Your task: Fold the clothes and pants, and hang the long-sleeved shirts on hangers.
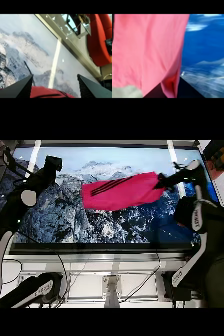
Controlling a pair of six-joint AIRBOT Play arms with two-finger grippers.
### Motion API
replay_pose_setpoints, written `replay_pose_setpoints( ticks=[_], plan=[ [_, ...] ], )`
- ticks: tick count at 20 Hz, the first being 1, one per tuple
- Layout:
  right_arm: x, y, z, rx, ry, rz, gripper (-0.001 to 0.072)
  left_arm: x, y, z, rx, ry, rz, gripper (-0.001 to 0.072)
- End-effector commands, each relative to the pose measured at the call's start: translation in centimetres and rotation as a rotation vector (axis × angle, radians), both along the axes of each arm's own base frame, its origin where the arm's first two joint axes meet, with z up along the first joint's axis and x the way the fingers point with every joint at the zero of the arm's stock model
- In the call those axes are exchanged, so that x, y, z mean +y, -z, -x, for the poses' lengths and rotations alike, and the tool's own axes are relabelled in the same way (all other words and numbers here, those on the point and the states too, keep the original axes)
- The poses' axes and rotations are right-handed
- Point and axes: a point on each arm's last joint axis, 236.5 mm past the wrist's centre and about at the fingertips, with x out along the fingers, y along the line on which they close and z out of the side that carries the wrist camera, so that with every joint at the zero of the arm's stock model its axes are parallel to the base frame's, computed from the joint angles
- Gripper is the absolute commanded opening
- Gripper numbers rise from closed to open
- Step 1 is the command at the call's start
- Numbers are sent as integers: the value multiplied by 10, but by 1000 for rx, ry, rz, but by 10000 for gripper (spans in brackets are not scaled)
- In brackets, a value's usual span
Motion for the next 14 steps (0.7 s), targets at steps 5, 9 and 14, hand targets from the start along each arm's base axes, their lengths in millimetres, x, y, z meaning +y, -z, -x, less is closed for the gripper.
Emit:
replay_pose_setpoints(
  ticks=[5,9,14],
  plan=[
    [-154,-80,76,2,243,85,5,1,-2,0,-5,-3,3,601],
    [-206,-116,125,3,339,178,5,3,-9,-3,-38,-13,7,601],
    [-274,-151,211,33,520,245,5,4,-13,-4,-55,-19,10,601]
  ],
)
